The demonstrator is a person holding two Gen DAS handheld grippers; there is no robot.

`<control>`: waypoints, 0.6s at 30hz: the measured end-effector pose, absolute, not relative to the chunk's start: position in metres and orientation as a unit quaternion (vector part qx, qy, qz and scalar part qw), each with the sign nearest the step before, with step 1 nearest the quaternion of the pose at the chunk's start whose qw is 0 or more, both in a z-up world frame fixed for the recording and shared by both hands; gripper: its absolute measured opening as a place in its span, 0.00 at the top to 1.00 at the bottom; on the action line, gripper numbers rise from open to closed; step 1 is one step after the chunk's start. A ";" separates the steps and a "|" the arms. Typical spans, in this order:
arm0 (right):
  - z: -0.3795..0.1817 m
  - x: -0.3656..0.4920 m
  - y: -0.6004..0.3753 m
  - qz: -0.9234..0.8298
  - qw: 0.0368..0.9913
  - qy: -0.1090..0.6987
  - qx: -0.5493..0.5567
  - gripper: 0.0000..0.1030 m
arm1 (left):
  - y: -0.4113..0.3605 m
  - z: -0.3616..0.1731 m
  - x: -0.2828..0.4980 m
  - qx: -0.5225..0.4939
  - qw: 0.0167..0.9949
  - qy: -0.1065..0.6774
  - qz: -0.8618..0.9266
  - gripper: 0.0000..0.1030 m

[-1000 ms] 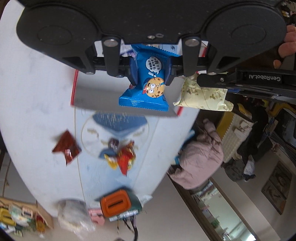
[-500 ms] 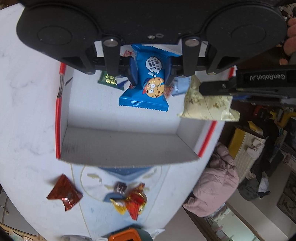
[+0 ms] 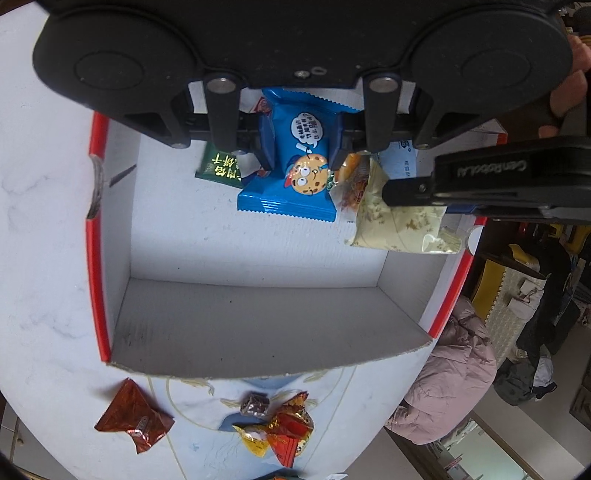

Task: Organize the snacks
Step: 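Carry both held packets back over the white box and lower them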

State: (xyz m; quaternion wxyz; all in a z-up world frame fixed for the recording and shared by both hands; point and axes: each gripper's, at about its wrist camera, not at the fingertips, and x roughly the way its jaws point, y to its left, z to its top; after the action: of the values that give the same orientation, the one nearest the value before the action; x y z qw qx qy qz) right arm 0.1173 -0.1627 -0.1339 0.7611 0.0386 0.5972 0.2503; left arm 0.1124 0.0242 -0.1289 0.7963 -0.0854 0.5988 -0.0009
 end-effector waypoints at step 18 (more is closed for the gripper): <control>-0.144 0.125 -0.150 0.243 0.762 0.599 0.037 0.70 | 0.024 -0.153 0.115 -0.066 0.787 0.613 0.012 0.73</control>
State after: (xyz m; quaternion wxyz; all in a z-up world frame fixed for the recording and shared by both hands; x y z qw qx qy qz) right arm 0.1251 -0.1503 -0.1436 0.7620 0.0370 0.5990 0.2435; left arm 0.1150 0.0237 -0.1534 0.7871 -0.0661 0.6132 0.0123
